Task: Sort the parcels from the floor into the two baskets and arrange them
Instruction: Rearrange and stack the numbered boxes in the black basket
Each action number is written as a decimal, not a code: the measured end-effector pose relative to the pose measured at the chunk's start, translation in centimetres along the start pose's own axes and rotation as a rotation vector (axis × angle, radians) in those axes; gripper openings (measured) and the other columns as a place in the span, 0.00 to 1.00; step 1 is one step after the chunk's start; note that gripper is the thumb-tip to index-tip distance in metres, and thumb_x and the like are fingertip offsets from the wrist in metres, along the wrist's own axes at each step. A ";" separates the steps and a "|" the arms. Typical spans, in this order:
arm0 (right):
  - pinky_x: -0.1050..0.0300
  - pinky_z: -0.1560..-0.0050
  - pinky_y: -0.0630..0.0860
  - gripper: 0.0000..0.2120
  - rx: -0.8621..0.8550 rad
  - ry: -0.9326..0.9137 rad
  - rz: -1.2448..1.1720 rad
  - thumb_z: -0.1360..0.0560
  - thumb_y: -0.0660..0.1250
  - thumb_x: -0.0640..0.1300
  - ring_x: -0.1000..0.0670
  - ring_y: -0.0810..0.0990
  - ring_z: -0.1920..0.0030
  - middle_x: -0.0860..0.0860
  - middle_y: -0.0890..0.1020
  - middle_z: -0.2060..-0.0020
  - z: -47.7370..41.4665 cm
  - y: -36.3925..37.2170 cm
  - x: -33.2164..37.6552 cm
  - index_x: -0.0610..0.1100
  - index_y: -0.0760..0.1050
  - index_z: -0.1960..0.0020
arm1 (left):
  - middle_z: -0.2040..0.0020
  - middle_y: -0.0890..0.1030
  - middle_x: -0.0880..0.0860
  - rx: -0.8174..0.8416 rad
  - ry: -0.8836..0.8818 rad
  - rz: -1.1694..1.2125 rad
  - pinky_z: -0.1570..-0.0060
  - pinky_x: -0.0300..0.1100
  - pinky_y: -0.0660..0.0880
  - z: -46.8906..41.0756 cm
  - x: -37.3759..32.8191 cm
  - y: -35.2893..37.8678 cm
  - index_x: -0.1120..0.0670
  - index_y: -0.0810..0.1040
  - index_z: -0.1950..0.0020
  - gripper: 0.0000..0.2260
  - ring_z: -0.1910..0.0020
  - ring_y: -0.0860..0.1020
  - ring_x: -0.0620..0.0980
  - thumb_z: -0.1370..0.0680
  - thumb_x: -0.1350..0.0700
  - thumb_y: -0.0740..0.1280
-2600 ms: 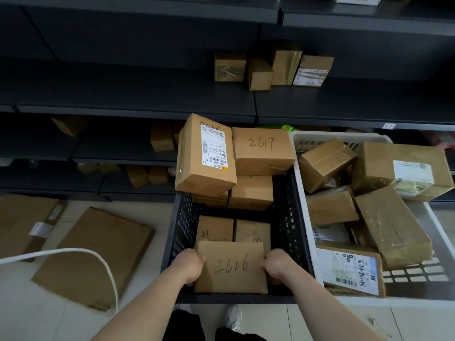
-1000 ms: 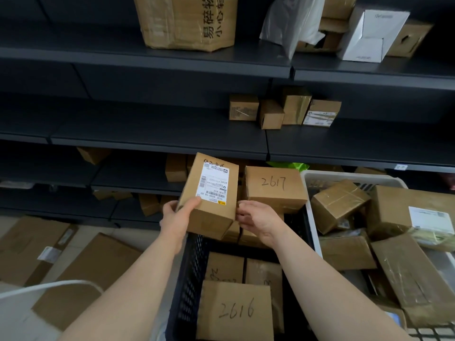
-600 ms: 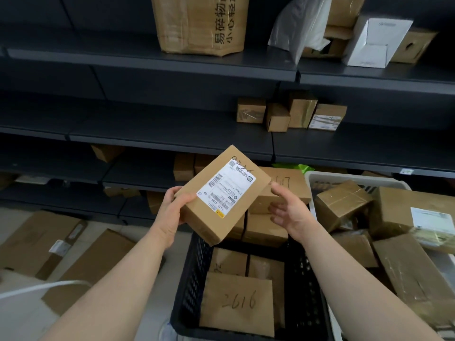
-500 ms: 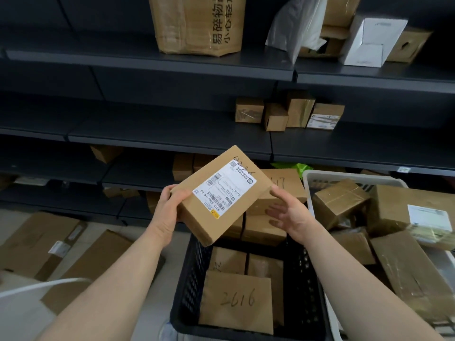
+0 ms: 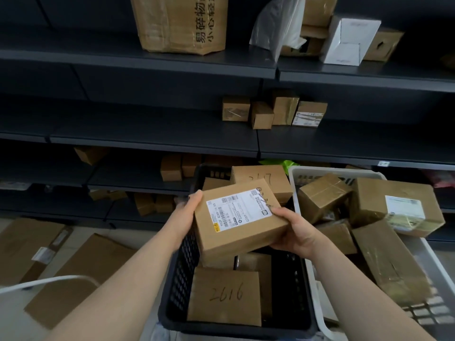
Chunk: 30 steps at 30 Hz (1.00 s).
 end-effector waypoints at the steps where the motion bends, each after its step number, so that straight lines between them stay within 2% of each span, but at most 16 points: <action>1: 0.45 0.47 0.79 0.19 -0.011 0.017 0.001 0.28 0.70 0.53 0.43 0.80 0.47 0.44 0.84 0.48 0.1 -0.5 -0.6 0.46 0.78 0.40 | 0.45 0.82 0.52 -0.018 -0.030 -0.048 0.37 0.50 0.70 -0.2 0.8 0.3 0.52 0.75 0.36 0.30 0.43 0.79 0.53 0.26 0.31 0.59; 4: 0.46 0.49 0.79 0.20 -0.058 0.063 0.017 0.29 0.71 0.55 0.43 0.81 0.46 0.44 0.84 0.47 0.0 -1.9 -2.4 0.47 0.80 0.41 | 0.41 0.81 0.52 -0.027 -0.155 -0.112 0.37 0.53 0.72 -1.1 3.4 0.9 0.53 0.74 0.33 0.38 0.42 0.78 0.54 0.31 0.26 0.59; 6: 0.45 0.45 0.77 0.21 -0.101 0.102 0.052 0.30 0.72 0.56 0.42 0.80 0.43 0.44 0.83 0.45 0.0 -2.7 -3.8 0.47 0.79 0.41 | 0.45 0.82 0.52 0.020 -0.204 -0.148 0.41 0.54 0.76 -1.7 4.8 1.4 0.54 0.76 0.35 0.30 0.45 0.80 0.54 0.26 0.34 0.61; 8: 0.43 0.35 0.72 0.22 -0.120 0.140 0.093 0.31 0.73 0.56 0.41 0.79 0.41 0.44 0.82 0.44 -0.1 -3.2 -5.1 0.48 0.78 0.40 | 0.48 0.83 0.51 0.060 -0.191 -0.237 0.47 0.49 0.77 -1.5 5.3 2.2 0.56 0.78 0.39 0.20 0.49 0.81 0.52 0.21 0.42 0.61; 10: 0.46 0.33 0.69 0.18 -0.118 0.160 0.125 0.28 0.71 0.56 0.42 0.78 0.41 0.45 0.82 0.44 -0.1 -3.1 -5.9 0.48 0.79 0.43 | 0.52 0.82 0.51 0.046 -0.140 -0.365 0.54 0.45 0.77 -1.4 5.3 2.7 0.57 0.79 0.44 0.17 0.52 0.80 0.51 0.19 0.45 0.61; 12: 0.47 0.35 0.68 0.13 -0.123 0.168 0.124 0.26 0.68 0.55 0.42 0.78 0.41 0.46 0.83 0.47 -0.3 -2.9 -6.5 0.48 0.79 0.46 | 0.51 0.81 0.51 0.015 -0.097 -0.440 0.51 0.46 0.76 -1.5 5.2 2.9 0.57 0.78 0.43 0.15 0.52 0.79 0.51 0.18 0.48 0.60; 14: 0.49 0.40 0.70 0.14 -0.122 0.173 0.119 0.25 0.67 0.54 0.43 0.78 0.41 0.46 0.84 0.46 -0.8 -2.5 -6.9 0.48 0.79 0.44 | 0.50 0.80 0.49 -0.007 -0.057 -0.455 0.55 0.41 0.75 -1.5 4.9 2.9 0.56 0.77 0.41 0.13 0.53 0.78 0.47 0.18 0.50 0.59; 16: 0.52 0.49 0.72 0.17 -0.121 0.177 0.121 0.25 0.67 0.54 0.44 0.78 0.41 0.46 0.83 0.45 -1.2 -2.1 -7.3 0.48 0.78 0.40 | 0.47 0.79 0.49 -0.030 -0.026 -0.475 0.59 0.38 0.73 -1.5 4.6 2.8 0.54 0.75 0.38 0.13 0.55 0.76 0.44 0.17 0.51 0.58; 19: 0.53 0.53 0.73 0.16 -0.121 0.181 0.096 0.25 0.67 0.55 0.45 0.79 0.42 0.46 0.84 0.45 -1.9 -1.8 -8.0 0.48 0.78 0.41 | 0.45 0.78 0.49 -0.036 -0.015 -0.491 0.57 0.39 0.71 -1.6 4.5 2.6 0.54 0.73 0.33 0.15 0.52 0.75 0.46 0.17 0.51 0.56; 23: 0.49 0.45 0.76 0.18 -0.113 0.217 0.102 0.25 0.67 0.60 0.43 0.80 0.43 0.44 0.84 0.47 -2.5 -1.2 -8.7 0.50 0.78 0.41 | 0.44 0.76 0.49 -0.015 -0.059 -0.473 0.51 0.41 0.69 -1.8 5.0 2.6 0.53 0.69 0.28 0.18 0.48 0.74 0.47 0.16 0.49 0.54; 27: 0.44 0.42 0.69 0.21 -0.081 0.244 0.161 0.26 0.64 0.64 0.39 0.77 0.41 0.46 0.79 0.42 -2.9 -0.8 -9.6 0.56 0.72 0.37 | 0.42 0.76 0.48 0.016 -0.075 -0.354 0.45 0.44 0.71 -2.1 5.4 2.2 0.50 0.67 0.27 0.18 0.43 0.75 0.49 0.17 0.51 0.58; 30: 0.40 0.37 0.64 0.32 0.002 0.201 0.209 0.31 0.70 0.65 0.35 0.71 0.36 0.50 0.72 0.34 -3.0 -0.8 -10.4 0.64 0.63 0.30 | 0.40 0.77 0.47 0.052 -0.103 -0.254 0.38 0.49 0.73 -2.0 6.1 1.9 0.46 0.65 0.26 0.20 0.41 0.76 0.49 0.19 0.50 0.62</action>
Point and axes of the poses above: each hand's wrist, its own z-axis away from the middle knuckle, its own y-axis out of the palm, x = y × z, the point moved 6 cm from there along -z, towards the middle knuckle
